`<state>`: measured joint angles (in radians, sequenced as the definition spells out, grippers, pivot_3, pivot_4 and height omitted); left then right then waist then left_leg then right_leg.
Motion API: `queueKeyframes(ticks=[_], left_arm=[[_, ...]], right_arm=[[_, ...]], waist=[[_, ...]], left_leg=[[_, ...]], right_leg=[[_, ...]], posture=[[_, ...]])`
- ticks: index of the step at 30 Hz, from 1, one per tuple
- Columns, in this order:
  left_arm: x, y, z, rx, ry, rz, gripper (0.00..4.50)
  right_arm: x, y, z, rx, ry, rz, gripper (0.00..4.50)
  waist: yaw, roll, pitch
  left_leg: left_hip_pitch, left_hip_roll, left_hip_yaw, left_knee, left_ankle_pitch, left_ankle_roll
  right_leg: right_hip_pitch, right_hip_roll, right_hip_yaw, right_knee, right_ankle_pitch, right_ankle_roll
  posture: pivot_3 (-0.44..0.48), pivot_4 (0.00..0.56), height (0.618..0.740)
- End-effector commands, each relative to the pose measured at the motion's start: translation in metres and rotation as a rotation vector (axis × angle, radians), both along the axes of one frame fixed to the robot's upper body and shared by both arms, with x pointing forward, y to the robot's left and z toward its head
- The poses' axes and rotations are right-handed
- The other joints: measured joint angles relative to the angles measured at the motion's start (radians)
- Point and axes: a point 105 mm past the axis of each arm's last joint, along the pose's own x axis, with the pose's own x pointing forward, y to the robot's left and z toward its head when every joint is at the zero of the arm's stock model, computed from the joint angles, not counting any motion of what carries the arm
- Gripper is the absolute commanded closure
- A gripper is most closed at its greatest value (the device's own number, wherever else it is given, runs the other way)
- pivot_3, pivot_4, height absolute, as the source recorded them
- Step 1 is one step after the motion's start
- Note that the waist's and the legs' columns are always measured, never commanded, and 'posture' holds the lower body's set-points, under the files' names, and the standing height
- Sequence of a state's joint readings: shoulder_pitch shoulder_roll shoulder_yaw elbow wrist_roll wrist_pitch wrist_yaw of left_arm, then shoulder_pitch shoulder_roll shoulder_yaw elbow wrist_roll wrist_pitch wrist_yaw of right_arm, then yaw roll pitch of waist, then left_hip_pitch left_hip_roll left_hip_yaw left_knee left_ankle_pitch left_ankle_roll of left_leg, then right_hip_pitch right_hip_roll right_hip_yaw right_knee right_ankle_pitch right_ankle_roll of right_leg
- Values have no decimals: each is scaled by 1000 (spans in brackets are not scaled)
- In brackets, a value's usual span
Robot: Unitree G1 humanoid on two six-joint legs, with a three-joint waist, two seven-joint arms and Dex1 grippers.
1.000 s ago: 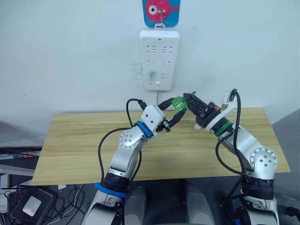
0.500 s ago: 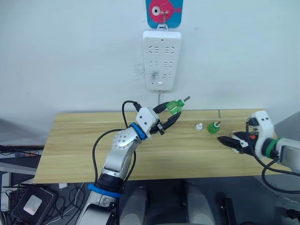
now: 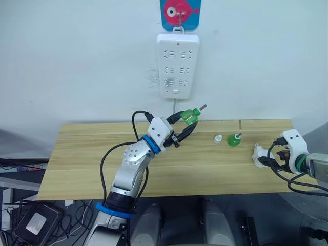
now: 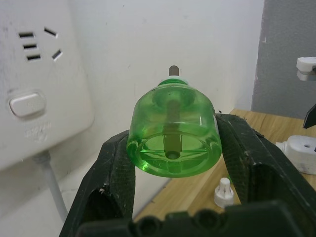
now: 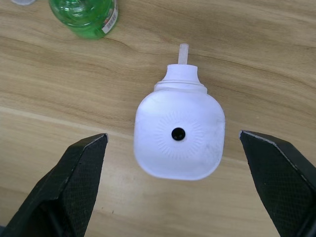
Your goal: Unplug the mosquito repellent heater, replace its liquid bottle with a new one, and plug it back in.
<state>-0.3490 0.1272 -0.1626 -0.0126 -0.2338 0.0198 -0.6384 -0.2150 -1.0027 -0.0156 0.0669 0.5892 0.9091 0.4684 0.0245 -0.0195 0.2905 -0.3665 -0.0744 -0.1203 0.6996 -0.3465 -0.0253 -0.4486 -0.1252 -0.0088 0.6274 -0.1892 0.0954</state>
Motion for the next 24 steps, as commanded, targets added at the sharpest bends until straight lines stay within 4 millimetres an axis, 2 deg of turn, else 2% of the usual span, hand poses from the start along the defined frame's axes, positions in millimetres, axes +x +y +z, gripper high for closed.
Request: queueKeyframes(ticks=[1,13,24], left_arm=[[-7,-3,14,-21,-52,-11,2170],[-14,-4,8,-6,15,-59,2170],[-23,-8,2,20,31,-103,2170]], right_arm=[[6,-4,2,-7,-6,4,43],[21,-11,-12,66,119,-1,43],[20,-13,-18,98,195,17,43]], waist=[[1,0,0],[1,0,0],[2,0,0]], left_leg=[[0,0,0,0,0,0],[0,0,0,0,0,0],[0,0,-1,0,0,0]], right_leg=[[0,0,0,0,0,0],[0,0,0,0,0,0],[0,0,0,0,0,0]], posture=[[82,271,740],[108,289,740],[114,295,740]])
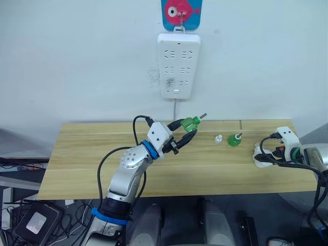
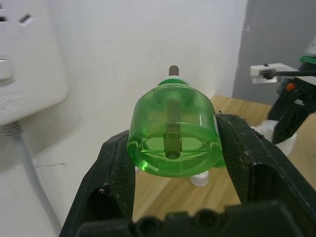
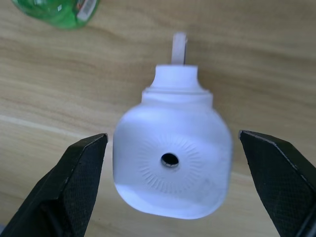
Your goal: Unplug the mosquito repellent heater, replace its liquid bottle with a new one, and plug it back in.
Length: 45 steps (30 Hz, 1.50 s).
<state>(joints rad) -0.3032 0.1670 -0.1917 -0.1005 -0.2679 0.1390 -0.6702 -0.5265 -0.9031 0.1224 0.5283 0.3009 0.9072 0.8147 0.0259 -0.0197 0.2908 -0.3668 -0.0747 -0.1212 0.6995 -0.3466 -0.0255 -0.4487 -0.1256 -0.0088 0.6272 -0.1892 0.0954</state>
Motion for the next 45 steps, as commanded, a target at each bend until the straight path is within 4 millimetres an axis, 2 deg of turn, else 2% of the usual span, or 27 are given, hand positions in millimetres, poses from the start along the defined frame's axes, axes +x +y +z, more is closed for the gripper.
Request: queueKeyframes(ticks=[1,4,6,8,11,13,15,19,21,24,27,32,45], left_arm=[[-9,-5,13,-23,-47,-37,2170],[-8,-5,13,-18,-46,-36,2170],[-7,-5,13,-17,-45,-36,2170],[-7,-4,13,-17,-44,-35,2170],[-10,-5,11,-13,-37,-48,2170],[-13,-4,9,-7,-29,-67,2170],[-18,-1,9,-8,-6,-109,2170],[-32,7,8,13,45,-231,2170],[-40,14,9,35,98,-337,2170],[-47,18,15,57,150,-455,2170],[-52,16,20,74,182,-548,2170],[-47,9,25,79,172,-577,2170],[-42,2,24,72,156,-578,2170]], right_arm=[[-2,-4,3,-4,8,6,43],[-2,-4,2,8,12,11,647],[-2,-3,3,18,9,12,1300],[-2,-3,4,21,5,9,1541],[-5,-9,9,26,-1,1,1541],[-8,-14,17,40,-10,1,1541],[-15,-9,31,115,-10,33,1541],[-45,28,70,400,48,215,1541],[-67,55,105,624,70,313,1541],[-73,79,130,793,52,351,1541],[-68,100,141,889,3,384,1541],[-66,125,148,988,-48,455,1541],[-75,143,161,1062,-55,452,1541]], waist=[[0,0,0],[0,0,0],[-2,-2,0],[-1,-2,0],[0,-2,0],[0,-1,0],[1,-1,0],[1,3,2],[0,3,2],[-3,3,2],[0,2,2],[7,2,2],[0,2,2]], left_leg=[[0,0,0,0,0,0],[0,0,0,0,0,0],[0,0,0,0,0,0],[1,0,-1,0,0,0],[1,0,-1,0,0,0],[1,0,-1,0,0,0],[1,0,-1,0,0,0],[-1,0,-2,0,0,0],[0,1,-2,0,0,0],[0,2,-3,-1,0,0],[2,1,-5,0,0,0],[-1,-1,-8,0,0,0],[-1,-1,-6,0,0,0]], right_leg=[[0,0,0,0,0,0],[0,0,0,0,0,0],[0,0,0,0,0,0],[1,0,-1,0,0,0],[1,0,-1,0,0,0],[1,0,-1,-1,0,0],[1,0,-1,-1,0,0],[0,0,-1,0,0,0],[0,0,-1,0,0,0],[0,1,-1,0,0,0],[3,1,-2,0,0,0],[2,0,-4,-1,0,0],[2,-1,-3,-1,0,0]], posture=[[112,297,740],[112,298,740],[110,298,740],[109,298,740],[109,298,740],[109,298,740],[113,301,740],[109,302,740],[99,300,740],[87,295,740],[82,292,740],[79,285,740],[70,277,740]])
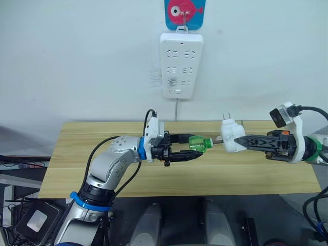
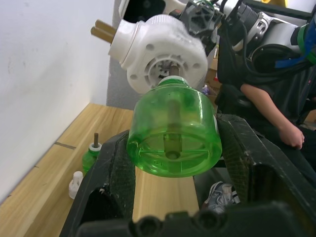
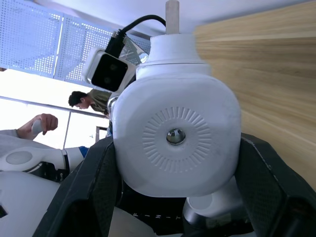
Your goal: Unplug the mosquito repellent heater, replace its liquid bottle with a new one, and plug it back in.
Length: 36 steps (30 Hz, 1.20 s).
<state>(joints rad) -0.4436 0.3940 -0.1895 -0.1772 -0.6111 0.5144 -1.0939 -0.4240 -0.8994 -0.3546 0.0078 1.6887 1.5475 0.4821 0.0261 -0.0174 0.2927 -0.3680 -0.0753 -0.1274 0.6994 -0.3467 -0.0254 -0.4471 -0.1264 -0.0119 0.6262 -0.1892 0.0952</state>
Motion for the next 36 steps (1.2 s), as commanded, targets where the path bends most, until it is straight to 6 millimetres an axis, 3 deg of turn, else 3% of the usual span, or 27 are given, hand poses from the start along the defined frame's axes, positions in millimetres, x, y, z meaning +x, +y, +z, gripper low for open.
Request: queueKeyframes(ticks=[1,15,29,36], left_arm=[[-1,-3,3,-11,-33,-14,2170],[-1,-14,16,-57,-55,-24,2170],[-2,-14,18,-40,-60,-59,2170],[-10,-17,11,-23,-52,-92,2170]], right_arm=[[-5,6,12,48,-17,7,1541],[-2,13,10,30,-7,-19,1541],[-9,11,1,-12,23,-18,1541],[-8,13,9,11,-9,-6,1541]], waist=[[0,0,0],[0,0,0],[0,0,0],[0,0,0]], left_leg=[[0,0,1,0,0,0],[0,0,3,0,0,0],[0,1,3,0,0,0],[0,1,3,0,0,0]], right_leg=[[0,0,0,0,0,0],[0,1,0,0,0,0],[0,1,0,0,0,0],[0,1,0,0,0,0]], posture=[[70,277,740],[77,289,740],[71,292,740],[64,283,740]])
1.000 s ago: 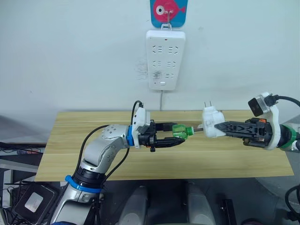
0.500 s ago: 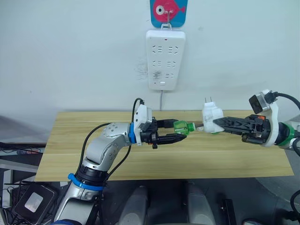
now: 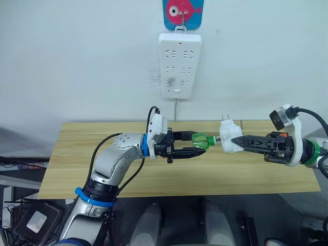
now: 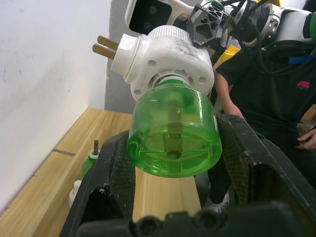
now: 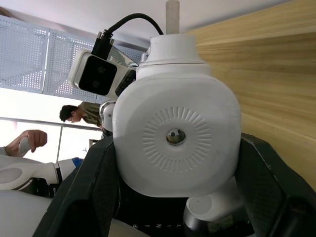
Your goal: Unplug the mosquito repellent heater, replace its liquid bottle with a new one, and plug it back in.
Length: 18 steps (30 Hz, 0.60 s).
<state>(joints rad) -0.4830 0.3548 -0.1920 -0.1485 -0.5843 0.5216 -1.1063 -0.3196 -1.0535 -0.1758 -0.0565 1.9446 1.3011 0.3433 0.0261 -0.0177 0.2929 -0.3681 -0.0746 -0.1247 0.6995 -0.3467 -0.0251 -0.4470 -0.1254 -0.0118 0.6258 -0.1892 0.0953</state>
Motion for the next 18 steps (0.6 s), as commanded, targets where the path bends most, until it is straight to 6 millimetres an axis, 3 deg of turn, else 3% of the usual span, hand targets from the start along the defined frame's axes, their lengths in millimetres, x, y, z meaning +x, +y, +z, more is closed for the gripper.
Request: queueKeyframes(ticks=[1,18], left_arm=[[-14,-9,6,-17,-44,-73,2170],[-9,-6,4,-4,-63,-58,2170]], right_arm=[[-7,5,15,30,-55,50,1541],[-10,7,21,43,-71,87,1541]], waist=[[0,0,0],[0,0,0]], left_leg=[[0,0,0,0,0,0],[0,0,0,0,0,0]], right_leg=[[0,0,0,0,0,0],[0,0,0,0,0,0]], posture=[[64,283,740],[63,267,740]])
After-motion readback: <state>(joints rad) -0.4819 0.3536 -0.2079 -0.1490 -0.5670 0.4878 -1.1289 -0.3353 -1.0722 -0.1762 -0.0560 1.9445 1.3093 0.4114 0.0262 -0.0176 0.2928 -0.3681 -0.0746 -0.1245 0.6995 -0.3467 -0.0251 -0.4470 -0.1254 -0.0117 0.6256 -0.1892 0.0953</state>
